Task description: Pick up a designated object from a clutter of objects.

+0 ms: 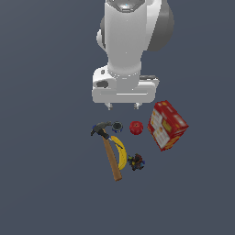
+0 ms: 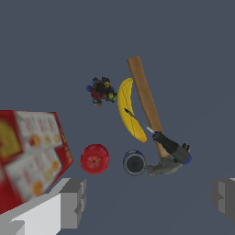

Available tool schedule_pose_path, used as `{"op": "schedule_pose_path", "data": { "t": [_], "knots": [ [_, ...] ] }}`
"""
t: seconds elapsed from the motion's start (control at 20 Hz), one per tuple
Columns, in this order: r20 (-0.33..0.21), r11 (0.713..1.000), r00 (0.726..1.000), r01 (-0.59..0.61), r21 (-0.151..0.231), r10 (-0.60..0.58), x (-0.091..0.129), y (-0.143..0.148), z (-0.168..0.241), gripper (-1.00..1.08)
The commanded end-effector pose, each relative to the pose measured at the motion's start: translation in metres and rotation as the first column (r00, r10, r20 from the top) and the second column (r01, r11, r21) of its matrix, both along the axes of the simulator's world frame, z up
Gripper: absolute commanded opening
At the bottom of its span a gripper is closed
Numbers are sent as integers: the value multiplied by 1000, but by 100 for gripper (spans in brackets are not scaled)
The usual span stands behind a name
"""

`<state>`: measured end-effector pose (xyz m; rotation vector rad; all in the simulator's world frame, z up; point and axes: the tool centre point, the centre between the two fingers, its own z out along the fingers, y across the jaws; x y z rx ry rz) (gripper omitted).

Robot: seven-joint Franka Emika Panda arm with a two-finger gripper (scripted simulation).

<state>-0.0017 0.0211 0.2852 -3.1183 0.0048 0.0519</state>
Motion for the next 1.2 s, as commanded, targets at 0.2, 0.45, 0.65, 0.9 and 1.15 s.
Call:
{"op": "schedule_pose_path", "data": {
  "t": [0.2,0.45,0.65,0.9,1.15],
  "knots": [
    [3,999,999,-51,-1,51,2,-5,-11,100],
    [7,992,992,-124,-3,124,5,-11,-28,100],
    [11,979,979,-202,-5,202,7,-19,-45,100],
    [16,950,950,-312,-8,312,8,-29,-70,100],
    [20,908,908,-418,-11,418,8,-39,-94,100]
  ]
}}
